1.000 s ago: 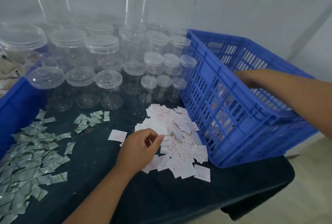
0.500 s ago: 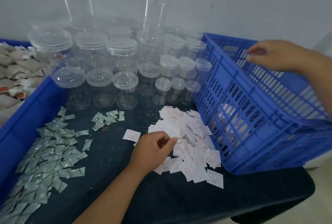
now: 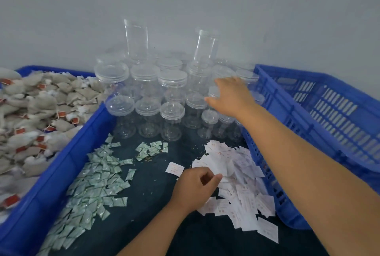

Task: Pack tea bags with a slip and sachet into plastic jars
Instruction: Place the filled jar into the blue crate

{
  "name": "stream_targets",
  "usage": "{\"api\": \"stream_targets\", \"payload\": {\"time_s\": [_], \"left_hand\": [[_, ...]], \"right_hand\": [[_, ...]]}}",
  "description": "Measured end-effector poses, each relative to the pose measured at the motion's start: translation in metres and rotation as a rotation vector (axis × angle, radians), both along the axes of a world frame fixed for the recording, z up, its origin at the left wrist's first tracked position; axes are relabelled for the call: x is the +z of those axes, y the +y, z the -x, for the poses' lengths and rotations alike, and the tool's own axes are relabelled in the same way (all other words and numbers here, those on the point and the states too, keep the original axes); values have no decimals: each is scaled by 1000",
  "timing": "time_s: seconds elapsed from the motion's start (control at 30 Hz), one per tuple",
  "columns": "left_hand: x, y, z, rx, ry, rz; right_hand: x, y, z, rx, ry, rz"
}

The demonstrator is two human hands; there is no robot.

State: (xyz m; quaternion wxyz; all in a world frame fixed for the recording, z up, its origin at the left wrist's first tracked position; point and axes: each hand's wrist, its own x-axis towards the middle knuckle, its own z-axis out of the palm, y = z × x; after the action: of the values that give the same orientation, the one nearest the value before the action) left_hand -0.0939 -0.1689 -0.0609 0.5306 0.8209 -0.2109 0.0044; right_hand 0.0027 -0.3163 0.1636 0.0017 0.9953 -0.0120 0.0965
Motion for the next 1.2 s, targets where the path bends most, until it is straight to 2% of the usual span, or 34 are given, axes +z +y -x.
{"api": "stream_targets", "payload": {"time_s": [0.07, 0.13, 0.23, 0.33, 0.37, 0.47, 0.6, 0.7, 0.77, 0.87, 0.9, 0.97, 1.03, 1.07, 1.13, 1.2], "left_hand": [[1, 0, 1, -3, -6, -28], [2, 0, 1, 3, -2, -53], [3, 0, -1, 4, -11, -61], [5, 0, -2, 4, 5, -30], [6, 1, -1, -1, 20, 0], [11, 3, -1, 8, 41, 149], [13, 4, -3, 75, 194, 399], [14, 8, -7, 220, 293, 594], [24, 11, -9, 252, 409, 739], [38, 23, -3, 75, 564, 816], [42, 29, 2, -5, 584, 782], [49, 41, 12, -67, 508, 617], [60, 49, 23, -12, 372, 487], [63, 51, 27, 14, 330, 487], [71, 58, 35, 16, 292, 526], [76, 71, 39, -40, 292, 448]], "right_hand": [[-20, -1, -15, -71, 17, 151], [-38, -6, -19, -84, -9, 218], [-55, -11, -15, 19, -176, 146], [-61, -11, 1, 111, -240, 23], [-63, -10, 7, 138, -257, -80], [-64, -3, 32, 156, -394, -585], [-73, 13, 84, 121, -561, -994], [-98, 30, 125, 62, -469, -1319], [-125, 43, 143, 16, -321, -1379], [-167, 67, 158, 27, -141, -1481], [-179, 74, 162, 15, -134, -1529], [-196, 86, 170, -54, -186, -1615], [-203, 89, 176, -60, -253, -1590], [-206, 89, 178, -12, -239, -1568], [-206, 88, 181, 172, -70, -1552], [-206, 87, 182, 280, 47, -1532]]}}
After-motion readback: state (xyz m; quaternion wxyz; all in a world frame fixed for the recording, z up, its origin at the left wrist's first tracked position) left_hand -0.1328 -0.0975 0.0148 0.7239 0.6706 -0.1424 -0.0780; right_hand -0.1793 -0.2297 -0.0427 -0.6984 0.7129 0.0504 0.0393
